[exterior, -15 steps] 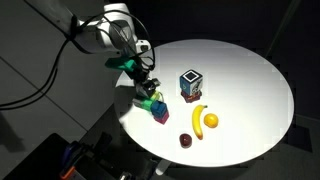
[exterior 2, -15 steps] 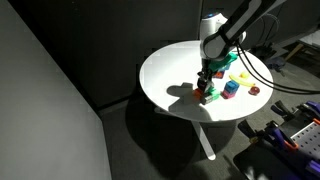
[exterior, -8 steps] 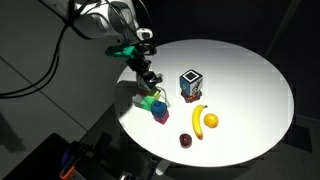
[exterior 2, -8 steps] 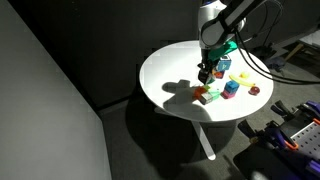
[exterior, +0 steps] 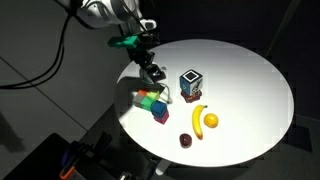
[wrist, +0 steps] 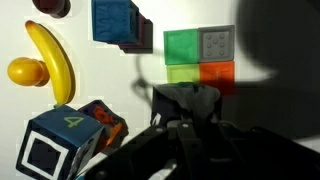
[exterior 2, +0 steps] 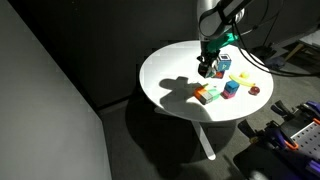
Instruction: Place the A cube on the table
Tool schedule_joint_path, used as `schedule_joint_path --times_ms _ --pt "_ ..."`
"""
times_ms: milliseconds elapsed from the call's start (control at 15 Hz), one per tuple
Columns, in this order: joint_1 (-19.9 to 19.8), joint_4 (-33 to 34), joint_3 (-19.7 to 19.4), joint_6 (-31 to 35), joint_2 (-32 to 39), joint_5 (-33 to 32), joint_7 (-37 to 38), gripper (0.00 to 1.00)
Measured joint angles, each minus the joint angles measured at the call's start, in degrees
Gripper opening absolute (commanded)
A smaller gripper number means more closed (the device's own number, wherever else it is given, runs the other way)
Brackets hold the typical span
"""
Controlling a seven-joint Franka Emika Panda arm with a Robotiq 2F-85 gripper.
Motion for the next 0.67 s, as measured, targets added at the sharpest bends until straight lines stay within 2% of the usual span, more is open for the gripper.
schedule_joint_path --times_ms 667 --pt "-0.3 7.6 -0.4 -0.6 7.4 0.0 0.4 0.06"
